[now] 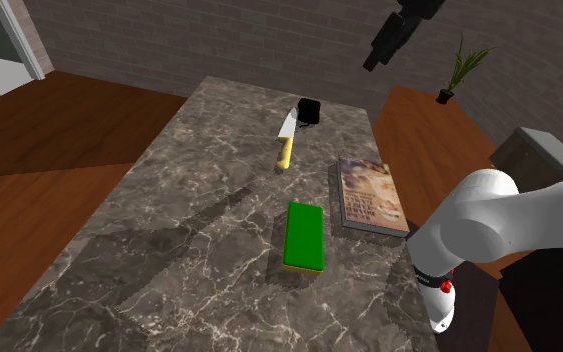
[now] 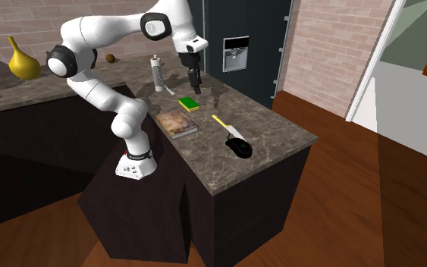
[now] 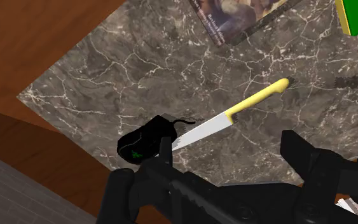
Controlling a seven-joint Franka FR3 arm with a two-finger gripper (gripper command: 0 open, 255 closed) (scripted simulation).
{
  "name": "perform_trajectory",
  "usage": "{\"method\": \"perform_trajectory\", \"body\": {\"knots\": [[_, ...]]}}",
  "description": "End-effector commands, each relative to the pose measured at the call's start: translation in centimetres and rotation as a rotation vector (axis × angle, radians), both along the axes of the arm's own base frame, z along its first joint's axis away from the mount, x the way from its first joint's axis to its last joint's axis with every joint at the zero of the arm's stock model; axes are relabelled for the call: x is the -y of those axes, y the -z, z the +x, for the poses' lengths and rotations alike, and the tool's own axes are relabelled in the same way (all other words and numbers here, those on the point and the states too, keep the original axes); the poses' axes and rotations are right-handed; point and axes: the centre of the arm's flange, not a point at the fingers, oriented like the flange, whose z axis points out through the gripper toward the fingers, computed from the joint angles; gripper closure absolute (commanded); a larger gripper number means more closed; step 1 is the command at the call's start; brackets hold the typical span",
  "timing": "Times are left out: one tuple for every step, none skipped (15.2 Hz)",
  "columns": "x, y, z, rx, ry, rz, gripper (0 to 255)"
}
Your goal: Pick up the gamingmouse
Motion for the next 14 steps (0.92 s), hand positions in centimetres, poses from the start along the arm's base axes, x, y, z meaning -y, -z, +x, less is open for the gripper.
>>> {"method": "perform_trajectory", "body": {"knots": [[0.0,0.0,0.0,0.0,0.0,0.0,0],[-0.1,1.1,0.7,0.003,0.034,-0.001,0],[-0.2,2.2,1.4,0.006,0.068,-0.001,0],[-0.2,3.3,2.1,0.009,0.102,-0.002,0],[-0.2,4.4,2.7,0.012,0.136,-0.003,0],[-0.2,5.5,3.4,0.015,0.17,-0.003,0],[-0.2,6.5,4.1,0.018,0.204,-0.004,0],[-0.2,7.6,4.8,0.021,0.238,-0.005,0],[-0.1,8.7,5.6,0.025,0.272,-0.006,0],[0.0,9.8,6.3,0.028,0.306,-0.006,0],[0.1,10.9,7.0,0.031,0.34,-0.007,0],[0.3,11.9,7.7,0.034,0.374,-0.008,0],[0.4,13.0,8.4,0.037,0.408,-0.008,0],[0.6,14.1,9.1,0.04,0.442,-0.009,0]]}}
